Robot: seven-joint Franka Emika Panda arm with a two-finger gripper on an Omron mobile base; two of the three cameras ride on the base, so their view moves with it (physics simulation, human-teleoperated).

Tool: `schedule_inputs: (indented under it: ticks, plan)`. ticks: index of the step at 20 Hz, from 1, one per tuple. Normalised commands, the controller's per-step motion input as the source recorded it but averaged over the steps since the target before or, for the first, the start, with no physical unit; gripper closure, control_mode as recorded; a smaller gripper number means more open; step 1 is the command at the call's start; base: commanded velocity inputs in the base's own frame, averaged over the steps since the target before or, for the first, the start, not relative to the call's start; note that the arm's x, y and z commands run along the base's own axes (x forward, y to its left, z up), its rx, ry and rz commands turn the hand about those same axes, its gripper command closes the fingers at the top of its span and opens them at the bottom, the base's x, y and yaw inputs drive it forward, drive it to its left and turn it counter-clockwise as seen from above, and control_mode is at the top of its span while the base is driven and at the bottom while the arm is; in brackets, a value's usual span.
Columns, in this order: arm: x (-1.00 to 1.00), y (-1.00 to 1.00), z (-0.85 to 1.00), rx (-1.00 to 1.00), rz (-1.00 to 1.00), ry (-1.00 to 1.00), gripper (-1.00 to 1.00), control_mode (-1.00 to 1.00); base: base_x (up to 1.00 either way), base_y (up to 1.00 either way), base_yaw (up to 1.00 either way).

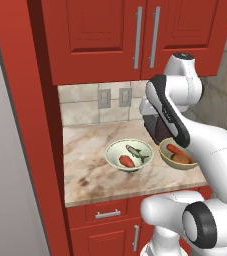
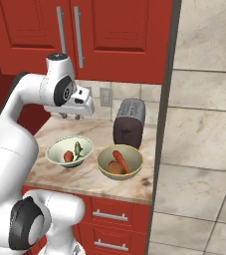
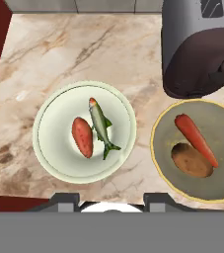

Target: Place the bowl containing the carrot and potato in the microwave. Close the microwave door and press the start button to microwave the meal.

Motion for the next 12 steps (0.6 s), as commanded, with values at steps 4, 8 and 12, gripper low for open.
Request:
schedule_inputs:
  ticks: [4,8,12]
  plan:
    - [-0.17,-0.04,0.00,0.00,0.00,0.00,-1.00,-1.00,0.00,0.00,0.00]
    - [-0.32,-0.10,-0.04,0.00,-0.01,0.00,-1.00,-1.00,0.00,0.00,0.00]
    - [-0.29,-0.01,-0.24,0.00,-0.07,-0.01,-1.00,-1.00,0.00,0.00,0.00]
